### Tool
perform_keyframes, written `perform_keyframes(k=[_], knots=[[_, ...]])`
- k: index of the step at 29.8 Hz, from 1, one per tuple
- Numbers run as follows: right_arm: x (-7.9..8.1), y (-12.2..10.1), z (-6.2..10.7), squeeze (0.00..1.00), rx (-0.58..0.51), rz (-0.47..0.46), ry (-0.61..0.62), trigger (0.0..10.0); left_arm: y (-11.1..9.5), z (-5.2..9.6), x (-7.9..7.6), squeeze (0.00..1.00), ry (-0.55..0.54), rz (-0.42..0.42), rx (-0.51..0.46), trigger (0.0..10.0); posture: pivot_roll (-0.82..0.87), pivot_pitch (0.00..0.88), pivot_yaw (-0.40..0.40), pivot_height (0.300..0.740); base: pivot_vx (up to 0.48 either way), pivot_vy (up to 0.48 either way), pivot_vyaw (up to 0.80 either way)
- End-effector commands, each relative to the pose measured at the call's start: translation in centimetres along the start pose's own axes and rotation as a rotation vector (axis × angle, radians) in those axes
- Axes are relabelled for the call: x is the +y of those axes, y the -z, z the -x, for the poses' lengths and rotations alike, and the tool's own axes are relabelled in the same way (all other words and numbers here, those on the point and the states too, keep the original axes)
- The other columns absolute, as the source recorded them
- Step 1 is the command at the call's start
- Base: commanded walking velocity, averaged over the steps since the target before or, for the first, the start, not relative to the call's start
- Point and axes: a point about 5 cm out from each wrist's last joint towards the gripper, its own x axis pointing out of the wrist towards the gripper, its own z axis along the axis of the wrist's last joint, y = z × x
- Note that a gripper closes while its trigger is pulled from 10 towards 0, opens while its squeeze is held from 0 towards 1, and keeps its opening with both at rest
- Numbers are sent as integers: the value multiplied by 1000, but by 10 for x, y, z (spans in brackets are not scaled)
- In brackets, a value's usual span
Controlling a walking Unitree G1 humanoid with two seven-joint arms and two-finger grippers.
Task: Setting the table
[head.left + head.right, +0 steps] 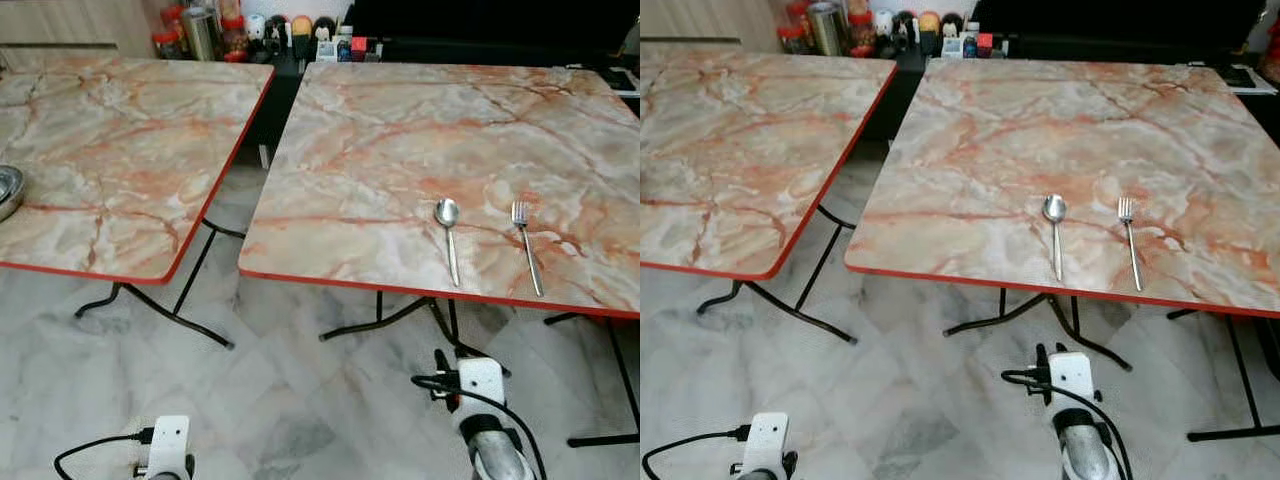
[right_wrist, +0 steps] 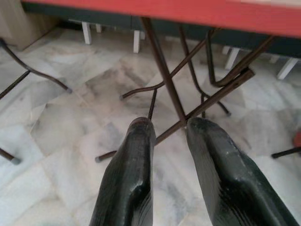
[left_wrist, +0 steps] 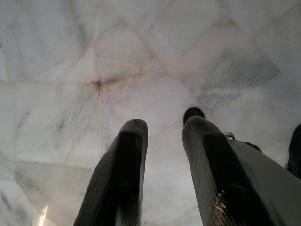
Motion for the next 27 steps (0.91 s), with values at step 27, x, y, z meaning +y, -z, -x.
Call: perform_keyframes(k=[27], knots=[[-30, -190, -85, 0, -316, -83, 199, 10000, 3, 1, 1, 0, -2, 20, 5, 10000, -61, 159, 30, 740, 62, 0, 0]])
